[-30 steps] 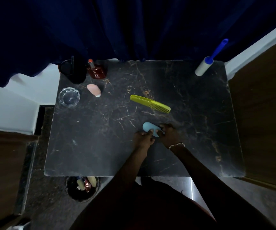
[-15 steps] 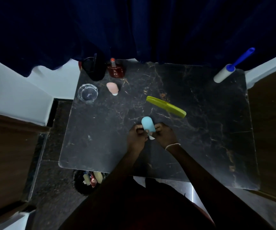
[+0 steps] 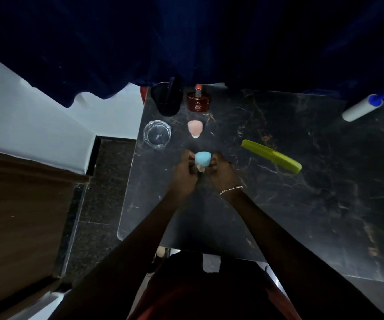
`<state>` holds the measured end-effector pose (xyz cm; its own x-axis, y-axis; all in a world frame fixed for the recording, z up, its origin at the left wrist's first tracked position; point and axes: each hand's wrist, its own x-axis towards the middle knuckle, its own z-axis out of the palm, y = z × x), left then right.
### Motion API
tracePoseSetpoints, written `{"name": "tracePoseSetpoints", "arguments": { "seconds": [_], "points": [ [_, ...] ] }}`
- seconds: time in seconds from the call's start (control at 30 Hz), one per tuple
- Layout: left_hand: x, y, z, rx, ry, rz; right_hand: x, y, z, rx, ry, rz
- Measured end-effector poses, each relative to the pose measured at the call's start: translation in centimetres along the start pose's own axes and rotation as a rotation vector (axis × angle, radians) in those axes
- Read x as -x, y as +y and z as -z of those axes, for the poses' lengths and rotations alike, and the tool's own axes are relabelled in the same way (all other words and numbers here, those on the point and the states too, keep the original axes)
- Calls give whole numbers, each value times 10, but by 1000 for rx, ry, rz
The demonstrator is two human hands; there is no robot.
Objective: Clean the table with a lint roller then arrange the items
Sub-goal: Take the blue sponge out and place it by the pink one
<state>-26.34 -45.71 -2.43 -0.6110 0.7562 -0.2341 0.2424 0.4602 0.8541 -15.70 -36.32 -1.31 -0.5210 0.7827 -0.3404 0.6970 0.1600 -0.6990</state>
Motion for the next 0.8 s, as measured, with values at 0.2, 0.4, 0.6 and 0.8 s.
{"name": "tracePoseSetpoints", "arguments": {
  "seconds": [0.2,0.4,0.6,0.8],
  "points": [
    [-32,-27,20,-92,-65,-69,-17,-15,-30,3,108,60],
    [-51,-43,25,-77,-99,-129,-27,-18,-45,61,120,-3],
    [-56,-50,24,-97,-106,-144,-29,-18,-45,121,85,26],
    [-57,-54,24,-87,-134,-150,-29,-16,-48,139,66,-3]
  ]
}}
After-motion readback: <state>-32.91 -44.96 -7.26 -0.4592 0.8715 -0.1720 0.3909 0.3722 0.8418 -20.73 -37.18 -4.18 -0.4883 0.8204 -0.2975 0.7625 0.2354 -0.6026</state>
